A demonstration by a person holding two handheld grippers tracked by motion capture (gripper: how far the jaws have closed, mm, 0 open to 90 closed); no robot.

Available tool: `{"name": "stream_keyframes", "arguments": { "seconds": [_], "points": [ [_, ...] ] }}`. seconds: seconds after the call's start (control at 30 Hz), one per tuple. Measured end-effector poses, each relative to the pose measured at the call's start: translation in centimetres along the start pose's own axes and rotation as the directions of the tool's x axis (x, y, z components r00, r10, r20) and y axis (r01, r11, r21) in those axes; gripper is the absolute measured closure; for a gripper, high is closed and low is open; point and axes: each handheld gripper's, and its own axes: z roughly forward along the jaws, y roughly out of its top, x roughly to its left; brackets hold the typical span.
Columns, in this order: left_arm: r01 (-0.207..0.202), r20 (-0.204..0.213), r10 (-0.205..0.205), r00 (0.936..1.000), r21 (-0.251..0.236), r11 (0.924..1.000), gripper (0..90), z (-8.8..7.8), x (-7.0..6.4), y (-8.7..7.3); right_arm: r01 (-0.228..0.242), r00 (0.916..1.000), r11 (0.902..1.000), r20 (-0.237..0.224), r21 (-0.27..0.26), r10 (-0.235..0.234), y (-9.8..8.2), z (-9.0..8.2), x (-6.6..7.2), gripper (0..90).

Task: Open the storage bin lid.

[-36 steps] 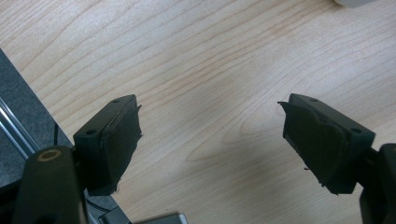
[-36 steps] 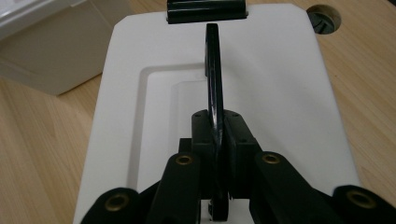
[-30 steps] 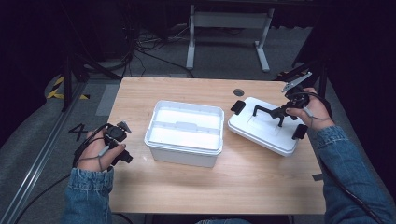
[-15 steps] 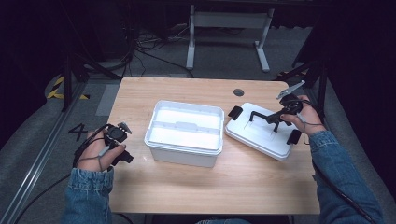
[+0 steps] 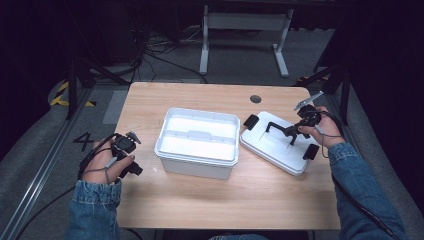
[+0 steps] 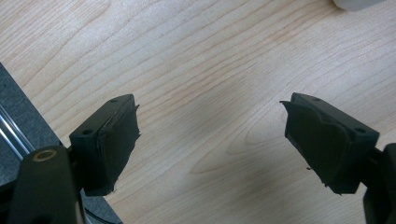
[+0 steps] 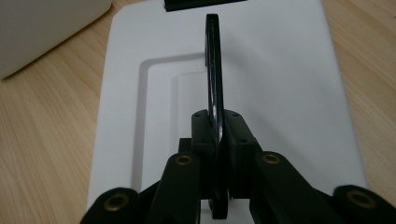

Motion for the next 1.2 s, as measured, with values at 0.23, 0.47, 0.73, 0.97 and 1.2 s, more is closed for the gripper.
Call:
{"name": "stream_keyframes", "arguments": {
  "seconds": [0.23,0.47,0.73,0.97,1.2],
  "points": [
    [0.0,0.009,0.0,1.0,0.006,1.0,18.2,0.3,0.0,0.5,-0.033,0.9993,0.9994,-0.019,-0.012,0.033,-0.6,0.6,-0.8,83.1],
    [-0.01,0.006,0.01,0.9999,0.018,0.9998,18.3,0.3,-0.2,1.0,-0.032,0.9975,0.9975,0.061,-0.063,0.036,-0.8,-0.4,-0.9,57.3],
    [-0.019,0.005,0.018,0.9998,0.022,0.9996,18.3,0.4,-0.2,1.0,0.026,0.9877,0.9936,0.156,-0.11,-0.009,-0.8,-2.7,0.2,50.9],
    [0.023,-0.006,-0.023,0.9997,0.006,0.9997,18.3,0.2,-0.2,0.1,0.108,0.9886,0.9847,0.119,-0.137,-0.092,0.1,-4.5,4.2,49.0],
    [0.027,-0.007,-0.027,0.9996,-0.011,0.9996,18.0,-0.2,-0.2,-0.4,0.092,0.9943,0.9834,0.068,-0.157,-0.082,0.0,-5.0,7.5,47.3]
  ]
}}
